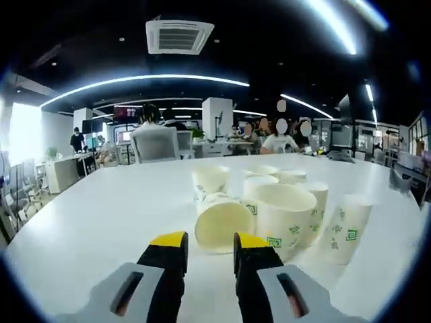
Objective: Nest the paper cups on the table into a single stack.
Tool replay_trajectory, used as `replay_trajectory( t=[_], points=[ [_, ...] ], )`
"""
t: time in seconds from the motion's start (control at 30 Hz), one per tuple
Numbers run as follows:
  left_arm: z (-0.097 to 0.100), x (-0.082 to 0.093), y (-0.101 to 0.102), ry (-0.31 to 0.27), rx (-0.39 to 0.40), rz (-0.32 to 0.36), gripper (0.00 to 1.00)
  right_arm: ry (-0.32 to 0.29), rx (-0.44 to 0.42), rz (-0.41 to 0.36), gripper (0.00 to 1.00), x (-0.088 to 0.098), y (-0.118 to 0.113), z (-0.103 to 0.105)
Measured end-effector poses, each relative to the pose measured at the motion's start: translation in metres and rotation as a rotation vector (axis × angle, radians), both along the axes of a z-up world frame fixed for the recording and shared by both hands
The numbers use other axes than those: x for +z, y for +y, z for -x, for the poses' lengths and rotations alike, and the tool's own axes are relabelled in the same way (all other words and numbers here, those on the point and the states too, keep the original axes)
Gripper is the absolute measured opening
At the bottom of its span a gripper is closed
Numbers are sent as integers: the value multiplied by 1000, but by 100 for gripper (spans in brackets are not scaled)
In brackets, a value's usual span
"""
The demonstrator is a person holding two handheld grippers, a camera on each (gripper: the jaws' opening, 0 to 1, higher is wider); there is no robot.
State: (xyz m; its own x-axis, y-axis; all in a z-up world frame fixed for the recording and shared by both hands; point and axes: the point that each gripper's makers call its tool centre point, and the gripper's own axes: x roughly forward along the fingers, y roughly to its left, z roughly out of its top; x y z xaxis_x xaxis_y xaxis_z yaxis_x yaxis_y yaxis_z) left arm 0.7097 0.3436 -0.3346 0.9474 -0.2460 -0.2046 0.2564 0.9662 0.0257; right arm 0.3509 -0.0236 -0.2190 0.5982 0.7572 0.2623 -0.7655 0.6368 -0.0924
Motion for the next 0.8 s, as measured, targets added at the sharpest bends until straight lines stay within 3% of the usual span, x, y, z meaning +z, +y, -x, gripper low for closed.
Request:
replay_trajectory(
  t=[0.37,0.53,0.8],
  points=[
    [-20,-5,4,-7,17,-43,21,-15,-9,5,53,4,0,0],
    [-23,-5,5,-36,-6,-97,2,-7,-3,7,52,0,3,-4],
    [-25,-6,4,-37,-19,-120,1,7,1,1,52,-6,5,-8]
  ],
)
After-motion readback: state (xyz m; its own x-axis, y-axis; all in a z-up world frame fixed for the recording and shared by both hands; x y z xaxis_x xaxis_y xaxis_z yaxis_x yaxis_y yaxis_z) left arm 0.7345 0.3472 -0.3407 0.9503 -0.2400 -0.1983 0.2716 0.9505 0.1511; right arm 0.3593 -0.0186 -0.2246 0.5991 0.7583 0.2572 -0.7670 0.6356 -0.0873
